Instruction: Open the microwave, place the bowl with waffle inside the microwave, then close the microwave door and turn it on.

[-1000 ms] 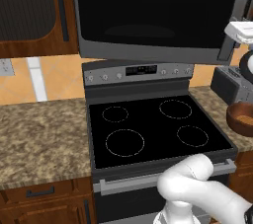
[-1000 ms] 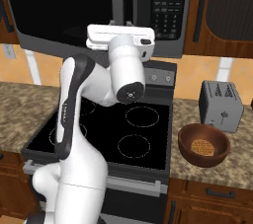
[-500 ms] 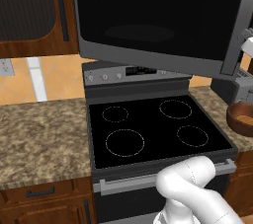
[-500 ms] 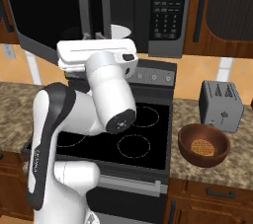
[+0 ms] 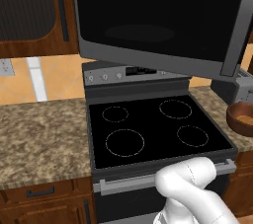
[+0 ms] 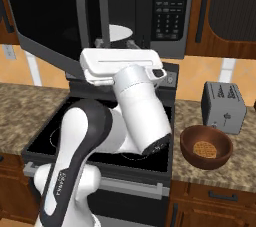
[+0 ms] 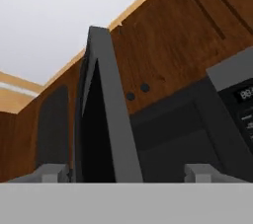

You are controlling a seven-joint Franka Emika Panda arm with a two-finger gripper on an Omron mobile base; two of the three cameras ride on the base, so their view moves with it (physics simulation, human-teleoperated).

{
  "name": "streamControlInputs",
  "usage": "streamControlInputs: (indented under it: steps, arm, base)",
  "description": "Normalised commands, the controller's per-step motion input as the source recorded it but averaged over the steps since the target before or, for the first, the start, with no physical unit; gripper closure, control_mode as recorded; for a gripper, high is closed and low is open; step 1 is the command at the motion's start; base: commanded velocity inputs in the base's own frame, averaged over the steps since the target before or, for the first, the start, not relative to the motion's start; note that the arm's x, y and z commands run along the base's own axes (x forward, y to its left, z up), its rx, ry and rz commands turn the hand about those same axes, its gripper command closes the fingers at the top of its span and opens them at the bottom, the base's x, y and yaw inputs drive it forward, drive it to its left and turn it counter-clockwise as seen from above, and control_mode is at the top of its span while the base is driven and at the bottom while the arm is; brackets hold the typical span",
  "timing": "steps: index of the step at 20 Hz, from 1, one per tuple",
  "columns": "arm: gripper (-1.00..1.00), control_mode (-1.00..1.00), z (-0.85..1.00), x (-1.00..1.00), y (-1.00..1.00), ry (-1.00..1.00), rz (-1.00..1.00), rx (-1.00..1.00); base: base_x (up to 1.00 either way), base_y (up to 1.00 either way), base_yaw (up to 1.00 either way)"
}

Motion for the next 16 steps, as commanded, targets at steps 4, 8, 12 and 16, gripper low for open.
streamControlInputs:
  steps: [4,8,12,16]
  arm:
    - [-1.00,-1.00,-0.19,0.14,-0.30,0.03,0.03,0.03]
    - [-1.00,-1.00,-0.29,0.65,-0.30,0.41,0.10,0.05]
    - [-1.00,-1.00,-0.49,0.73,-0.12,0.33,0.28,0.13]
    - [-1.00,-1.00,-0.13,0.67,-0.25,0.27,0.17,0.16]
  base:
    - [0.00,0.00,0.00]
    - [0.00,0.00,0.00]
    - [0.00,0.00,0.00]
    - [0.00,0.00,0.00]
